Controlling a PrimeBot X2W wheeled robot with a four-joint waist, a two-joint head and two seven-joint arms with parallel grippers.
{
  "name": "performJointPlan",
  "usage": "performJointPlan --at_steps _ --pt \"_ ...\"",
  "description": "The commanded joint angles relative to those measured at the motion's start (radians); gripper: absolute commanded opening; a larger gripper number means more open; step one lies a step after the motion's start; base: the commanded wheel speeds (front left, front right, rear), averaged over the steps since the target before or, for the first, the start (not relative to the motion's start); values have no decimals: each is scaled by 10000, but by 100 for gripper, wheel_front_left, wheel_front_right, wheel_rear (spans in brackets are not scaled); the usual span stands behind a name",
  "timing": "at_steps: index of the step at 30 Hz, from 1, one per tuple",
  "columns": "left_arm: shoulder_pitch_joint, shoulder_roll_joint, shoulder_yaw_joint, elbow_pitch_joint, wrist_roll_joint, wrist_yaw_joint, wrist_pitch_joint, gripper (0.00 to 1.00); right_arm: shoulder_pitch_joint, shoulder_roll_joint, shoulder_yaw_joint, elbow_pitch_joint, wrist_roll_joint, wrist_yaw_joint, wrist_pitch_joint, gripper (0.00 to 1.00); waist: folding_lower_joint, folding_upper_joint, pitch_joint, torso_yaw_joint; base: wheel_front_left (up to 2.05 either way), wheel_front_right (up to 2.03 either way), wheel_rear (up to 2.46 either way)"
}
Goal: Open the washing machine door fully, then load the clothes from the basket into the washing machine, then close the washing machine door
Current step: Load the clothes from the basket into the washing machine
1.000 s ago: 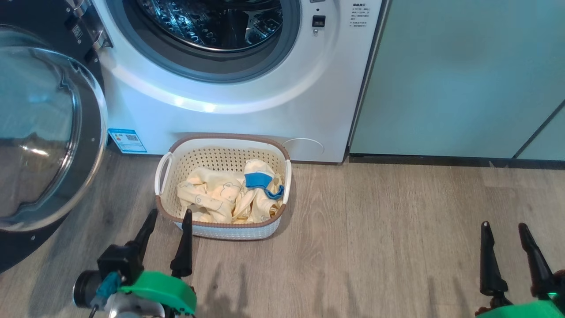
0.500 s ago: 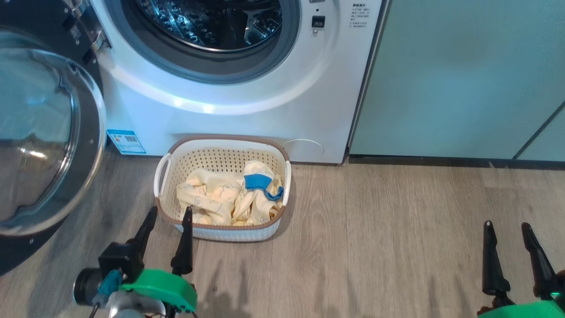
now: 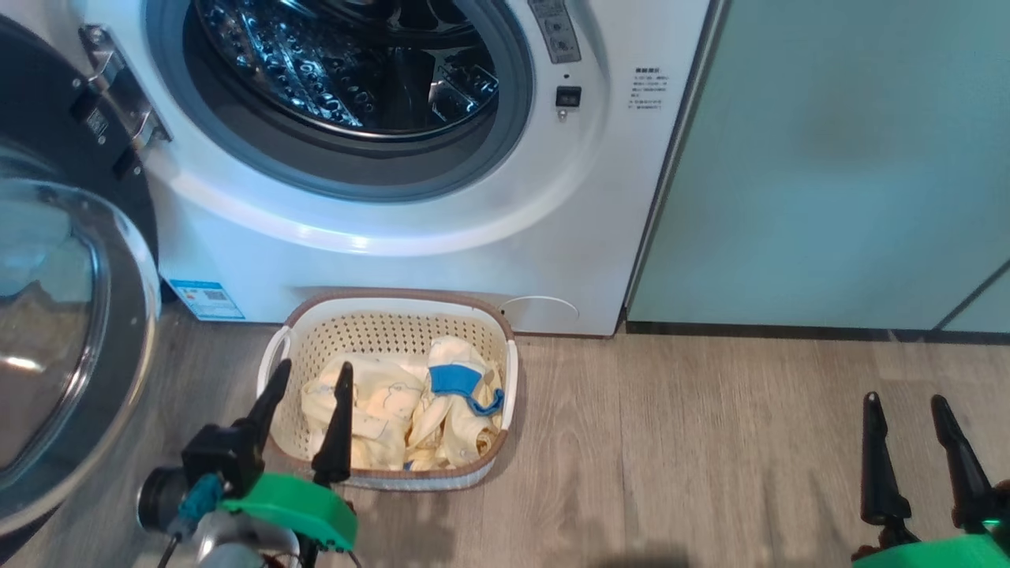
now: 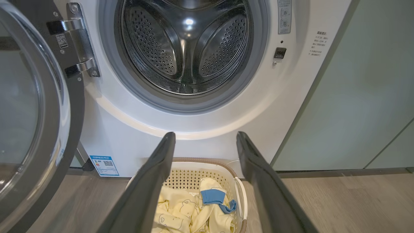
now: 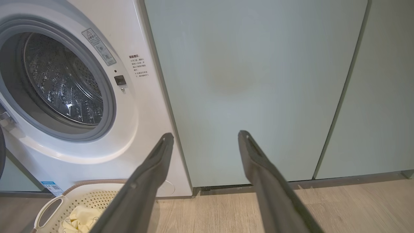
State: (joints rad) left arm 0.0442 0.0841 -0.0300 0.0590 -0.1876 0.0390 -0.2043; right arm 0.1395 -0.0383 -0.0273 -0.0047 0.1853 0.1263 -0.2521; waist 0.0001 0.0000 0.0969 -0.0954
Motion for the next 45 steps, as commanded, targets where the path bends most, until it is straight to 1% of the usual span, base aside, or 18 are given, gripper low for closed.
performJointPlan --at_steps 1,24,32,36,39,40,45 --pt "-456 203 346 -287 -37 37 -131 100 -315 -120 183 -304 96 44 -97 100 -1 0 16 3 74 -74 0" --pt "-508 335 238 -152 -237 46 -236 100 -305 -120 177 -277 116 44 -97 100 -1 0 -10 18 7 -7 0" --pt "-812 325 -100 234 -452 -300 -34 100 -380 -120 219 -324 137 44 -97 100 -1 0 241 -16 0 0 0" --pt "-1276 277 -332 782 -557 -475 194 100 -488 -120 244 -380 141 44 -97 100 -1 0 581 -83 0 0 0" --pt "-1854 177 -594 1468 -668 -665 375 100 -624 -120 265 -426 171 44 -97 100 -1 0 993 -142 0 0 0" --pt "-2299 104 -735 2111 -771 -789 449 100 -738 -120 314 -454 177 44 -97 100 -1 0 1294 -228 0 0 0" --pt "-3578 -32 -1142 3942 -875 -1067 513 100 -1158 -120 391 -545 307 44 -97 100 -1 0 2225 -463 0 0 0"
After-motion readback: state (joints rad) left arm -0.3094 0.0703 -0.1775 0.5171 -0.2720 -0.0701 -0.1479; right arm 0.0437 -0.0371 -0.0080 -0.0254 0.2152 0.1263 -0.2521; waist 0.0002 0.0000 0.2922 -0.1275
